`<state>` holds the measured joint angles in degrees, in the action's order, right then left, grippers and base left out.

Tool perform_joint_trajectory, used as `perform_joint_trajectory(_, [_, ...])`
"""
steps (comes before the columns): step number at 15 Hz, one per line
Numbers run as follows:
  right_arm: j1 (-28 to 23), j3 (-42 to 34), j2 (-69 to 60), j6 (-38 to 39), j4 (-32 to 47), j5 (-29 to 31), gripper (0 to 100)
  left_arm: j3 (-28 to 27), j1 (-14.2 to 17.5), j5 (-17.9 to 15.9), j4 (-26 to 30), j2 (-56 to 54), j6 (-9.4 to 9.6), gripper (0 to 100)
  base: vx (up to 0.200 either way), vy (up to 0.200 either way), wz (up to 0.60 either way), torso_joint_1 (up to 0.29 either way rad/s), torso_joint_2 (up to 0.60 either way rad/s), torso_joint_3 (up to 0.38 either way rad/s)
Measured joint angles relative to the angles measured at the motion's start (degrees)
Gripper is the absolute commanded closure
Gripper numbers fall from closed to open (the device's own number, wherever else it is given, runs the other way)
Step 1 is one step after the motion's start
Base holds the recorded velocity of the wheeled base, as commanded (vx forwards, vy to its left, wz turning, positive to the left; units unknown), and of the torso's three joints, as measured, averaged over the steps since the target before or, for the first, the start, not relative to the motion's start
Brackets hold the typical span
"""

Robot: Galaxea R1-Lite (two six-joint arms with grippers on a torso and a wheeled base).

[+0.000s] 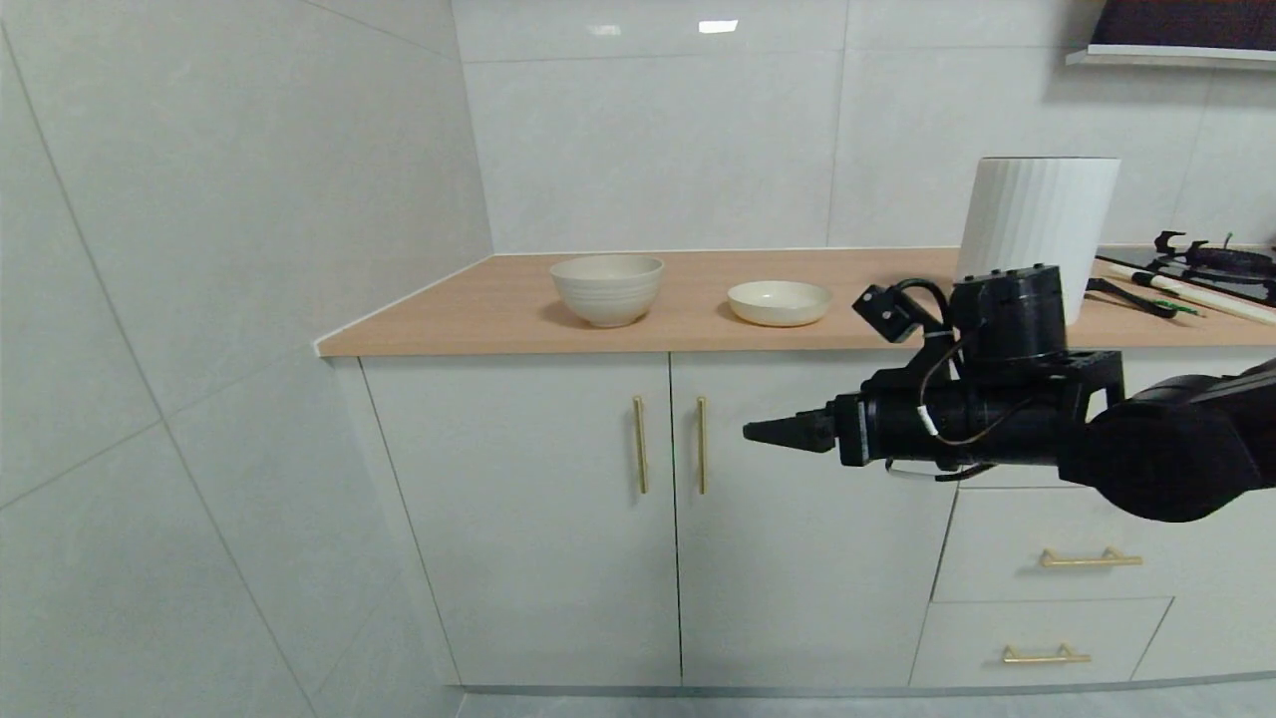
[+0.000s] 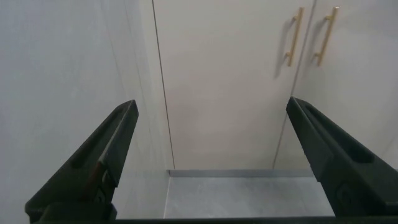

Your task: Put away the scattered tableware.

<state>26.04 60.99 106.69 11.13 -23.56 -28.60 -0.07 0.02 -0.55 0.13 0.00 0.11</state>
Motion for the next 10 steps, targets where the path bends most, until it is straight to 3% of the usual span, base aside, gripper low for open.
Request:
perform_joint_trajectory(1, [0.39,0.11,1.6,0.09,-0.63,0.05,0,0.0,-0.02,0.01,0.0,0.0,-0.01,0,0.2,0.0,0.0,0.007,0.01,-0.002])
perform_joint_trajectory(10, [4.22,5.6,14.07,4.24,-5.03,1.32,0,-0.02,0.02,0.01,-0.04,0.0,0.02,0,0.0,0.0,0.0,0.0,0.0,0.0])
